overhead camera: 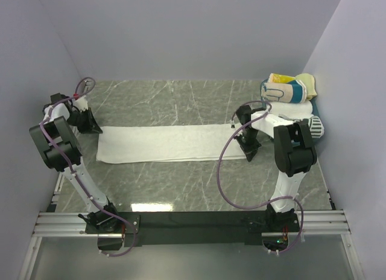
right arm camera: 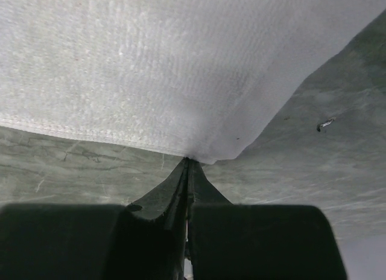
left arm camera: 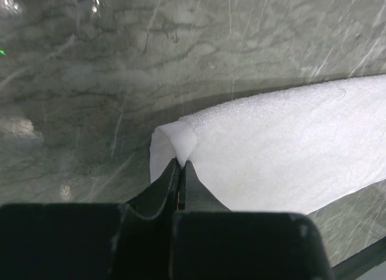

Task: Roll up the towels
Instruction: Fold the towel

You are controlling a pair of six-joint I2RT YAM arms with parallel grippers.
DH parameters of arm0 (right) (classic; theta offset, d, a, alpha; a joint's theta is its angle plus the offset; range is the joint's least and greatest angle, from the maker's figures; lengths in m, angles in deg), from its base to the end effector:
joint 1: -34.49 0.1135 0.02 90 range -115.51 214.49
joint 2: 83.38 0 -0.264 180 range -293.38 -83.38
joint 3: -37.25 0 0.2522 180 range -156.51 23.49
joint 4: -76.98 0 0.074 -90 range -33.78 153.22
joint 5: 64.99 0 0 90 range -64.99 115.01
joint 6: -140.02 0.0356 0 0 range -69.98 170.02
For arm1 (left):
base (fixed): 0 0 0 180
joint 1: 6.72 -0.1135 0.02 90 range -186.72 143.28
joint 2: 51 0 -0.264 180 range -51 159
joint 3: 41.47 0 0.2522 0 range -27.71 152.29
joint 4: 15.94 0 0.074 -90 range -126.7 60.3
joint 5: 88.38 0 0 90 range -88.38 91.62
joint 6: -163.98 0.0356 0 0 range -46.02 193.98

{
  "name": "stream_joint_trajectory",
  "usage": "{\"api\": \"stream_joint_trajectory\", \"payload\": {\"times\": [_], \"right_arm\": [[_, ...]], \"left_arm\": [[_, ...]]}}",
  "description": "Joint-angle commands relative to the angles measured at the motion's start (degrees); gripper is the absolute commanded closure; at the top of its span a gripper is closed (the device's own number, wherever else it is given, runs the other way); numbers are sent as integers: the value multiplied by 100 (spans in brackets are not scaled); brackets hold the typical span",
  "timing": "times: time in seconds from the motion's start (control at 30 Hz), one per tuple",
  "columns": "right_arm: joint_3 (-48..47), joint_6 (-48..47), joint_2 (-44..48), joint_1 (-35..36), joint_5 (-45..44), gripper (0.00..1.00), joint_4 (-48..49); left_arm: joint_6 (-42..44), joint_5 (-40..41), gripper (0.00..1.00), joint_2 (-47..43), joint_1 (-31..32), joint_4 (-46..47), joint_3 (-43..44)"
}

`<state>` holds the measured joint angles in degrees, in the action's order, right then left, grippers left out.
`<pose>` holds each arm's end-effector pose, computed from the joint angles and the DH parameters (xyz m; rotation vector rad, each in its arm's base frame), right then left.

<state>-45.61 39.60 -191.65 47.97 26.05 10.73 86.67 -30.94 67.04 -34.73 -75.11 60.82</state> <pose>0.3182 0.0769 0.1464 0.6440 -3.0447 -0.0270 0.3744 0.1775 0.1776 -0.2507 2.6293 -0.6012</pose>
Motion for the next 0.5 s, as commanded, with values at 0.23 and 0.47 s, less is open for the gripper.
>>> {"api": "stream_joint_trajectory", "payload": {"times": [0.23,0.47], "right_arm": [[63,136,-371,103,-95,98,309],[-77,241,341,112,265,96,397]], "left_arm": [[-249,-84,99,263,24,243,349],[-249,-119,99,299,15,234,393]]}}
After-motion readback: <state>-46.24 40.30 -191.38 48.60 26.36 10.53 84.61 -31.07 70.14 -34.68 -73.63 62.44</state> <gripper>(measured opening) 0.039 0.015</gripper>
